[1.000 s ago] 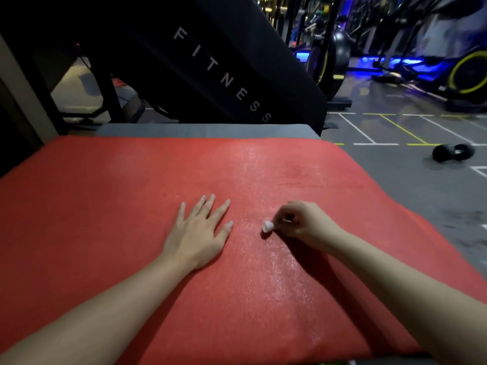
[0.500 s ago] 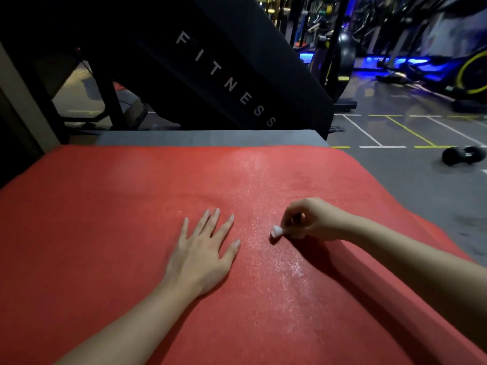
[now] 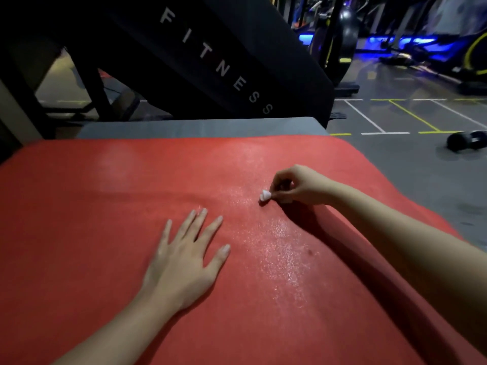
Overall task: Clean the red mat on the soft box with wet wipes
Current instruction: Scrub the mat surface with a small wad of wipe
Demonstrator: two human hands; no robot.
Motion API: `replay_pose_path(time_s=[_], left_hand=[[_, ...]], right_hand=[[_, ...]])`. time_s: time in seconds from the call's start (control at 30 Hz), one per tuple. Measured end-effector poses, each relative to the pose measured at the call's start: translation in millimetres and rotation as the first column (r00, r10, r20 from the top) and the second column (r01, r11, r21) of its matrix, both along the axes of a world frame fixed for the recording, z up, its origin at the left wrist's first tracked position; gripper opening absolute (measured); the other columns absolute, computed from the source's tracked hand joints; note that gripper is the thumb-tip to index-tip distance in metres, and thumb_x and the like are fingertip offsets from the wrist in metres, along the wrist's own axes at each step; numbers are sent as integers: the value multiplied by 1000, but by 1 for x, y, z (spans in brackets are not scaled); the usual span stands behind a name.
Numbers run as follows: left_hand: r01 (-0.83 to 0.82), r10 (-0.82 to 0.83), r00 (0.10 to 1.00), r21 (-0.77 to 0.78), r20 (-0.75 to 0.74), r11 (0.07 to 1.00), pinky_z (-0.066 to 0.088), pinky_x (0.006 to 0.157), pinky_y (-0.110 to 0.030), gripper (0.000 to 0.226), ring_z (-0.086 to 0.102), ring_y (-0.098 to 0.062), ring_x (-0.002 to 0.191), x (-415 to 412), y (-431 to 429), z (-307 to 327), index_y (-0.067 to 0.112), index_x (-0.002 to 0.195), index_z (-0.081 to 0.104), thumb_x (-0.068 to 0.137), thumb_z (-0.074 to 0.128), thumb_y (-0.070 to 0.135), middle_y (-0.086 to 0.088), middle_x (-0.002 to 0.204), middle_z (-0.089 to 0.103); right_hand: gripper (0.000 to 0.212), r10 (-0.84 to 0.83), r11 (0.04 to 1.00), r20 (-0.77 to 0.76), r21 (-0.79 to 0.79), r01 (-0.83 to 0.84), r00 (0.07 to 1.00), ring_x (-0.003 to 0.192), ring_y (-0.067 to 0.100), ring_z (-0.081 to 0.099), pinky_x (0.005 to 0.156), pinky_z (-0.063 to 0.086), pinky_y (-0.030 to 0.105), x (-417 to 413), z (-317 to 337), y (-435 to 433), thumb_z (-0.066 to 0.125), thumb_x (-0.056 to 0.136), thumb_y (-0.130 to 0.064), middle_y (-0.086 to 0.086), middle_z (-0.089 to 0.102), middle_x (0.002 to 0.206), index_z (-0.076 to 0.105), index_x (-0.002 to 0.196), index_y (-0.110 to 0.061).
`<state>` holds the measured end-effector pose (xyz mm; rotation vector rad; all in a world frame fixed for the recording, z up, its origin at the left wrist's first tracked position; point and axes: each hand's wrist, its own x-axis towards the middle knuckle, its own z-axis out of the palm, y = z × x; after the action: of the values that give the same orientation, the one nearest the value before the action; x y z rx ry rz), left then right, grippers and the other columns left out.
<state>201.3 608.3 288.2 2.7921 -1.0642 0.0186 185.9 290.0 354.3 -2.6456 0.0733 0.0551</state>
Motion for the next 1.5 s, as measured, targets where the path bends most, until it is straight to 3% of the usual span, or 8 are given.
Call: replay_pose_path(time_s=[0.23,0.47,0.63,0.73,0.87,1.2,1.4,1.5], left_hand=[[-11,11,1000,4,0,1000,-5,127,-43,85,-23,4,150,1,-1,3,51,159,0,82,-18,81,21,169,-8],[-7,6,1000,27,21,1000,-3,127,-43,72,-23,4,150,1,-2,5,51,158,0,90,-1,76,21,168,-8],[-4,4,1000,2,2,1000,0,128,-43,71,-16,4,151,1,-1,3,52,158,9,92,5,77,21,169,2],[-1,1,1000,7,-1,1000,-3,127,-42,70,-22,6,149,2,-1,5,54,157,1,91,1,77,23,167,-7],[11,-11,1000,-8,2,1000,-1,127,-44,69,-18,4,151,5,-1,4,52,158,5,93,6,77,20,169,-2],[6,-6,1000,-3,4,1000,-2,126,-44,72,-18,4,151,5,-1,4,54,157,3,91,-4,79,21,168,-4],[-4,4,1000,7,5,1000,-2,127,-43,77,-21,4,150,4,-3,3,54,157,1,86,-10,80,22,168,-8],[-7,7,1000,33,7,999,-3,127,-43,78,-25,4,149,4,-3,4,55,156,-5,83,-15,80,23,166,-14]], right_hand=[[10,-298,944,226,-76,322,928,85,29,66,68,45,31,81,-17,-28,63,87,-18,10,71,92,72,90,-16],[15,-25,995,-33,-98,21,999,67,10,61,57,43,23,62,4,-23,70,80,-38,-9,68,73,69,84,-23],[14,-257,952,221,-109,286,941,88,30,64,74,50,34,112,-9,-42,63,88,-26,9,70,90,70,88,-13],[21,-399,912,195,-15,410,896,81,26,64,72,51,33,127,-9,-44,70,85,-35,9,70,81,70,78,-15],[32,-283,957,82,-38,287,956,63,15,64,56,44,25,128,-9,-38,75,80,-44,1,70,64,69,65,-17],[20,-389,896,270,-111,430,881,101,39,62,85,50,38,163,-16,-75,57,87,-7,20,68,103,75,97,-8],[29,-216,964,60,-145,223,975,80,22,63,73,49,30,133,2,-72,76,80,-49,4,70,82,77,85,-20],[23,-190,956,101,-210,207,977,79,23,63,69,44,28,134,2,-75,78,80,-43,3,68,81,76,83,-21]])
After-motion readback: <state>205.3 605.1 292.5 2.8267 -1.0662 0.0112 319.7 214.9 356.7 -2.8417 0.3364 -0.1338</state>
